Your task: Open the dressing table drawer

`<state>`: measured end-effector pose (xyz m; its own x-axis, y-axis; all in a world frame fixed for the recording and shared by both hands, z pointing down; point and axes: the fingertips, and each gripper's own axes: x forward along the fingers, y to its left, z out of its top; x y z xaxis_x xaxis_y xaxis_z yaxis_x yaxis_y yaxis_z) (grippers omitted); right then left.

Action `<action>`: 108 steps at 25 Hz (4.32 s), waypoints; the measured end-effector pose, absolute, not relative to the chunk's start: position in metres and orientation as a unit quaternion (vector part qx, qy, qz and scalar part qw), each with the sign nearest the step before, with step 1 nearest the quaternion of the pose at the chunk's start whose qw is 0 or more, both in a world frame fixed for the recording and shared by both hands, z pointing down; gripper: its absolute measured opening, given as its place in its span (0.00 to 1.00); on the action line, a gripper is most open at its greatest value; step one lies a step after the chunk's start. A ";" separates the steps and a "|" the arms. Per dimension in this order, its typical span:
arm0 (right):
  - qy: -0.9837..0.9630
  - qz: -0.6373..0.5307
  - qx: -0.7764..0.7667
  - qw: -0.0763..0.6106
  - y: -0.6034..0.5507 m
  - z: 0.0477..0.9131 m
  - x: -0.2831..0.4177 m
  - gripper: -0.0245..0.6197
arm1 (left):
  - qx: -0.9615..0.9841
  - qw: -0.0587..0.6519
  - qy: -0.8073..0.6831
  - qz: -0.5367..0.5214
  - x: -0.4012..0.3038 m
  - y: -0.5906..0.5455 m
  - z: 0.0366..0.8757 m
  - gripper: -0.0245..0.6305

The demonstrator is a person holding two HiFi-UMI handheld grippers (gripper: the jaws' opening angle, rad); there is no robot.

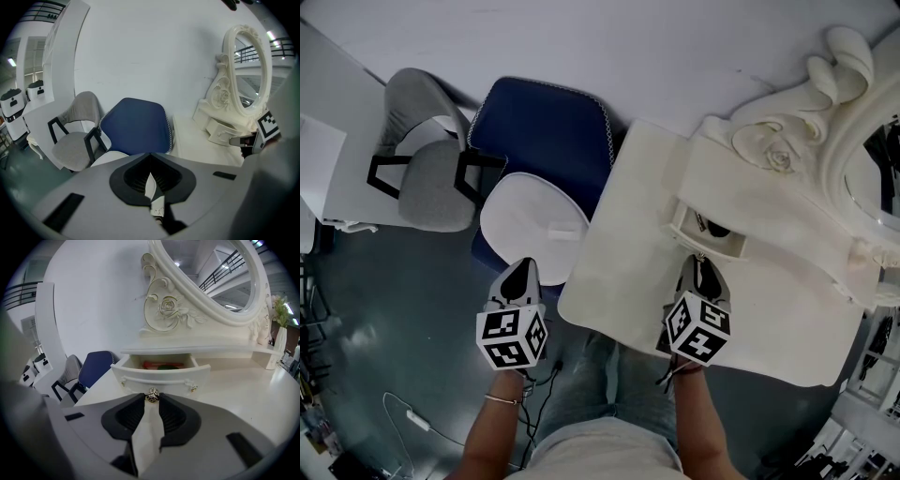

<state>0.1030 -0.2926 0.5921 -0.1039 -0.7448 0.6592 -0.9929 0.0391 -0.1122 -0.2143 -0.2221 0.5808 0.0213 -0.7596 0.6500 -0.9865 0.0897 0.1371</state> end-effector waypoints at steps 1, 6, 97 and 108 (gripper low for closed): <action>-0.687 0.284 0.632 0.219 -0.291 0.592 0.103 0.20 | 0.648 0.302 -0.674 0.188 -0.214 -0.221 0.581 0.07; -0.687 0.285 0.632 0.220 -0.286 0.594 0.102 0.20 | 0.648 0.302 -0.673 0.188 -0.213 -0.217 0.582 0.07; -0.602 0.091 0.792 -0.032 -0.233 0.324 0.356 0.05 | 0.828 0.057 -0.557 0.031 -0.003 -0.359 0.320 0.07; -0.603 0.096 0.792 -0.026 -0.234 0.329 0.357 0.05 | 0.829 0.066 -0.555 0.033 0.001 -0.359 0.328 0.07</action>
